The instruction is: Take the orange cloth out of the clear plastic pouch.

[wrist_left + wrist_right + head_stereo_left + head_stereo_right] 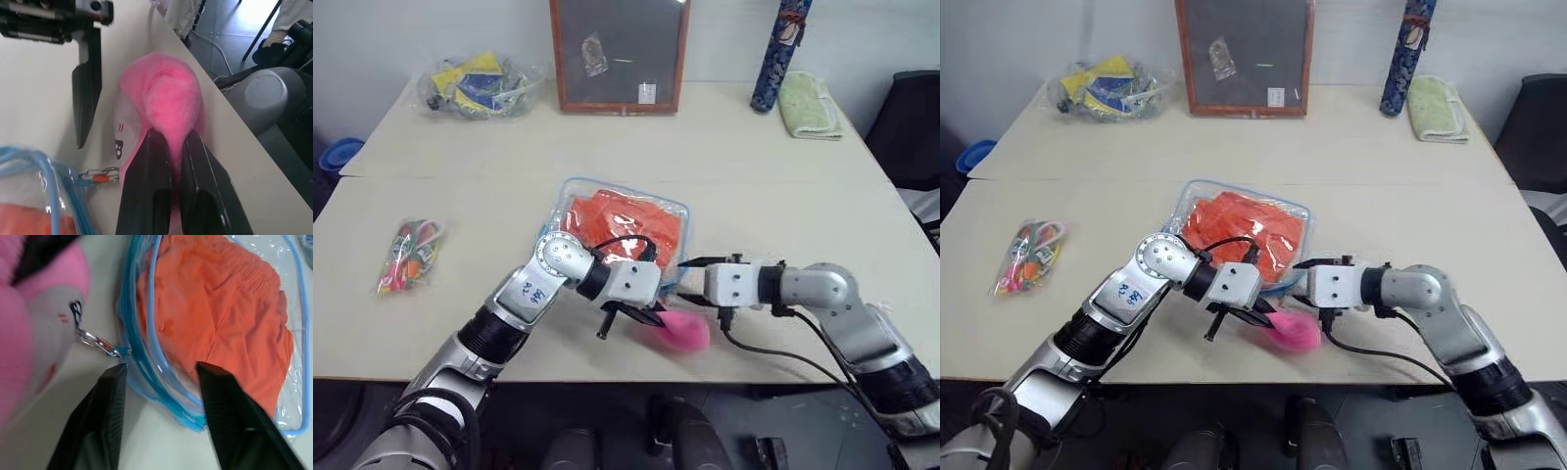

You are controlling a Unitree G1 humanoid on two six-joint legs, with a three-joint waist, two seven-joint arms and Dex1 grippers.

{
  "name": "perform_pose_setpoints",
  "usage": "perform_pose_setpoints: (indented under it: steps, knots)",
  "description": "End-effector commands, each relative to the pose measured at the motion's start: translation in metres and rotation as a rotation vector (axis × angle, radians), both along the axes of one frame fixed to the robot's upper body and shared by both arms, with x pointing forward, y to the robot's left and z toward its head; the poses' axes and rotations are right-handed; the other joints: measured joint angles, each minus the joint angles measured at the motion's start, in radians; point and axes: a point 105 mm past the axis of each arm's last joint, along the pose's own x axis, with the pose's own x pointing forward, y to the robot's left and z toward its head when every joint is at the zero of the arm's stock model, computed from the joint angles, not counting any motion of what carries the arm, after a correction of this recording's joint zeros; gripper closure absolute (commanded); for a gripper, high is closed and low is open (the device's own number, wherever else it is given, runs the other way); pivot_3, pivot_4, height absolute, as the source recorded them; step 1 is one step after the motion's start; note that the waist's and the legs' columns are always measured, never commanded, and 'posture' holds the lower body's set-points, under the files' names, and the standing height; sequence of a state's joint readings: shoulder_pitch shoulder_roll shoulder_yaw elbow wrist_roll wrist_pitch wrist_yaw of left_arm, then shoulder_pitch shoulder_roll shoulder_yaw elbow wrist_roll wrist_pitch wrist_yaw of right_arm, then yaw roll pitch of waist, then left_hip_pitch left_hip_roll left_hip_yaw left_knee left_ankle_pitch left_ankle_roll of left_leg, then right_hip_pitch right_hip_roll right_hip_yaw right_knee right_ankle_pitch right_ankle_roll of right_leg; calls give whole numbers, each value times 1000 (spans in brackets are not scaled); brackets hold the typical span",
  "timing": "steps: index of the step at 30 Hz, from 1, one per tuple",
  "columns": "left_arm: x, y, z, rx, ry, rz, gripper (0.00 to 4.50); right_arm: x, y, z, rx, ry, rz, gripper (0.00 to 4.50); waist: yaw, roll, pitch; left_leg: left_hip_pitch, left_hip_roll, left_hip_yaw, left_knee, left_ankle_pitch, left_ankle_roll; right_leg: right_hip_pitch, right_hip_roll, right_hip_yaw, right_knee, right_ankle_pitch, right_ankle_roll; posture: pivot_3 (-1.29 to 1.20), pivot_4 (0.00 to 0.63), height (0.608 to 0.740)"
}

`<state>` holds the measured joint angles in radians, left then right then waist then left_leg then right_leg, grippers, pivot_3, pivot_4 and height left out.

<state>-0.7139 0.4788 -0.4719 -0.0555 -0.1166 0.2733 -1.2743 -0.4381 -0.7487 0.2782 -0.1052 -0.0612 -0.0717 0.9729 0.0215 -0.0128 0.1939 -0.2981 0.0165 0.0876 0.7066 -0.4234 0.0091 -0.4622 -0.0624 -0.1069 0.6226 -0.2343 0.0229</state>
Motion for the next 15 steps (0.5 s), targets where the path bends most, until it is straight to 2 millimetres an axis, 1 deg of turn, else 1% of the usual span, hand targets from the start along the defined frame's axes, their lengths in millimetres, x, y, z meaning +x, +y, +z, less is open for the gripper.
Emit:
perform_pose_setpoints:
  steps: [1,5,7,8,10,11,15]
  knots:
    - [-1,4,6,-11,-11,20,4500,5,7,5,14,-26,30,3060,0,0,0,0,0,-1,1,0,0,0,0,-1,0,0,0,0,150,740]
    - [-1,4,8,-18,-8,34,4500,10,12,5,18,-35,51,3060,-1,0,0,-1,0,-2,1,0,0,0,0,-1,1,0,0,0,150,740]
    - [-1,3,9,-23,-10,41,4500,10,14,4,23,-26,60,3412,-1,0,0,-1,1,-2,1,0,0,0,0,-1,2,0,0,0,150,740]
    - [-1,3,9,-25,-9,45,4500,10,15,4,21,-23,72,3660,-1,0,0,-1,1,-2,1,0,0,0,0,-1,2,0,0,0,150,740]
    - [0,3,9,-30,-7,54,4500,10,16,4,22,-19,83,4308,-1,0,0,-1,1,-2,1,0,0,0,0,-1,2,0,0,0,150,740]
    - [0,3,9,-33,-6,60,4500,10,17,4,21,-20,88,4486,-1,0,0,-1,1,-2,1,0,0,0,0,-1,2,0,0,0,150,740]
    - [4,5,12,-57,8,101,4500,11,14,7,6,-34,102,4486,-2,0,0,-1,1,-2,2,0,0,0,0,-1,2,0,0,0,150,740]
